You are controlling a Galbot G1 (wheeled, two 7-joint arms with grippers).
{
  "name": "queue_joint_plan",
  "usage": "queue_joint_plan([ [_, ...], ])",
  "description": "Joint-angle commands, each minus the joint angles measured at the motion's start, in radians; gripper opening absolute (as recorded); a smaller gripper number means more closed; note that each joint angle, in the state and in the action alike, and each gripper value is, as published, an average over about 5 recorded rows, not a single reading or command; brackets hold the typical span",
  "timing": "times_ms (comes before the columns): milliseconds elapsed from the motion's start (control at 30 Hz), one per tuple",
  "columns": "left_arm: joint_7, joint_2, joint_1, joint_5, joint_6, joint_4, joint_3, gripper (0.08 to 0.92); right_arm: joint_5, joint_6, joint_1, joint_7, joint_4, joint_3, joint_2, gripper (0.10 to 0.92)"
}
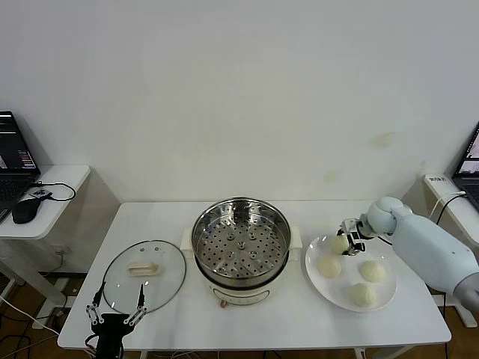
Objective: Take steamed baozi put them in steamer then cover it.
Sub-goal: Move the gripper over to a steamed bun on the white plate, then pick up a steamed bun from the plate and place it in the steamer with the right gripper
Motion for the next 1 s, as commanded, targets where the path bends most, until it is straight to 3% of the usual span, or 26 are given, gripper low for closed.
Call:
queue_joint_plan([
  [33,0.001,0.004,-0.001,-0.006,0.0,-0.002,0.0,0.823,0.082,-0.009,0.104,-0.02,0.122,-0.092,-0.086,0.629],
  [367,0.003,0.016,-0.005,-0.038,0.001,-0.006,-0.008,0.823,0.306,-0.012,0.513,-0.032,0.236,-0.332,-0.124,0.636],
  [800,0.003,0.023,-0.006,-0.054,-0.006,-0.003,-0.013,0.823,0.521,0.043,0.772,0.034,0.285,-0.568,0.163,0.636],
  [1000,0.003,0.026,-0.006,-0.062,-0.007,-0.006,-0.026,0.823,0.502,0.159,0.78,0.067,0.262,-0.644,0.311,0.636],
])
